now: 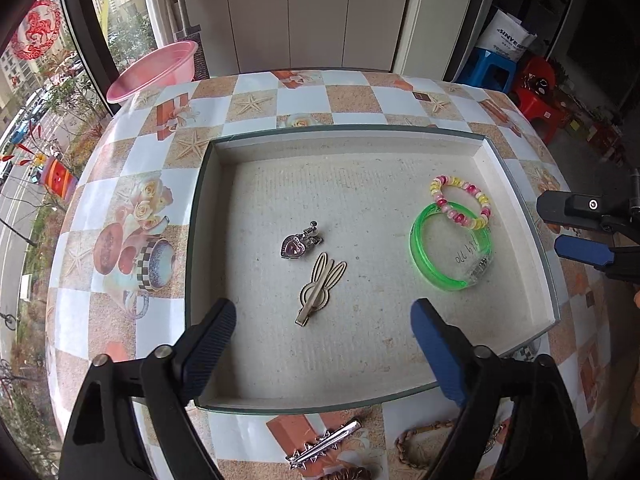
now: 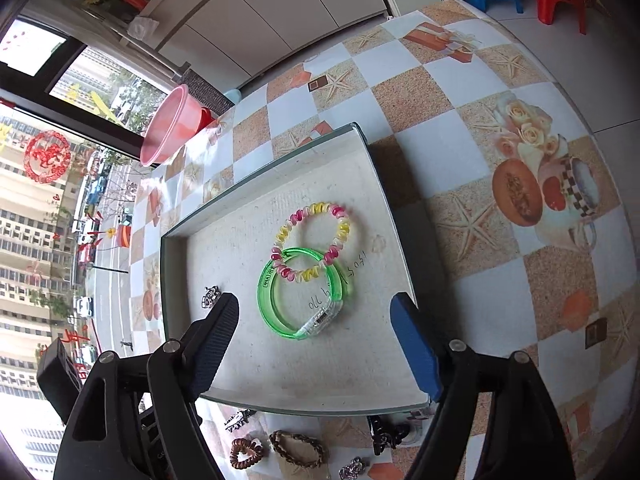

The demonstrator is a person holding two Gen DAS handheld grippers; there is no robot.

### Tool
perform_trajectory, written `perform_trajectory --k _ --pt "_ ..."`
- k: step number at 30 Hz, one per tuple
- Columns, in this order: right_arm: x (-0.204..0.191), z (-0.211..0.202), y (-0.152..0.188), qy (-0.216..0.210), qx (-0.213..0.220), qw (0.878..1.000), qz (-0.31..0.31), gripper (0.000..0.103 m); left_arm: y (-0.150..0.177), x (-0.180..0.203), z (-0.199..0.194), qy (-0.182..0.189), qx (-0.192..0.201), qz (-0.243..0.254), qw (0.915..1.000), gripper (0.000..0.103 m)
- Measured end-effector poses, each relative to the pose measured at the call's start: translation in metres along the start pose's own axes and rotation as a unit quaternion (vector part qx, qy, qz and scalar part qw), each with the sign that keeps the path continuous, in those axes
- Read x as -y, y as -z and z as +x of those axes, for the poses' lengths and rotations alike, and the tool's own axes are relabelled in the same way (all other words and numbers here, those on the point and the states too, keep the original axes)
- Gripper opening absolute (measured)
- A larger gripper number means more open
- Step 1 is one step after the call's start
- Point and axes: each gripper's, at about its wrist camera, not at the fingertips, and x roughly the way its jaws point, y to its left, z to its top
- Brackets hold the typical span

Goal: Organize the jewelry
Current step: 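Open both tools to release the clip and bracelet in the tray, then move both open tools back toward the remaining hair ties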

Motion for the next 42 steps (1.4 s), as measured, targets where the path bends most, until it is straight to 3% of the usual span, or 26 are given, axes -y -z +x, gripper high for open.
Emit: perform_trajectory --k 17,23,28,37,42 --pt "0.018 -0.034 0.083 0.031 -0.018 0.999 -0.008 0.087 0.059 -0.015 -0.041 0.004 -0.015 0.0 0.9999 0.103" --pt "0.015 -0.042 0.106 0.045 -0.01 0.999 -0.025 0.087 0.087 -0.024 -0.044 0.008 -0.04 0.0 0.9991 0.103" --pt "0.007 -0.045 0.125 0.071 -0.002 0.996 -0.054 0.087 0.109 -0.027 -0.044 -0.011 -0.056 0.021 0.9982 0.103" --pt "0.009 -0.03 0.161 0.094 -0.054 0.993 -0.048 0.087 0.136 -0.039 -0.036 -0.016 -0.087 0.022 0.9958 0.103" --pt "0.013 -0.012 0.182 0.109 -0.111 0.987 -0.047 0.087 0.147 -0.047 -0.034 -0.011 -0.098 0.008 0.9951 0.103"
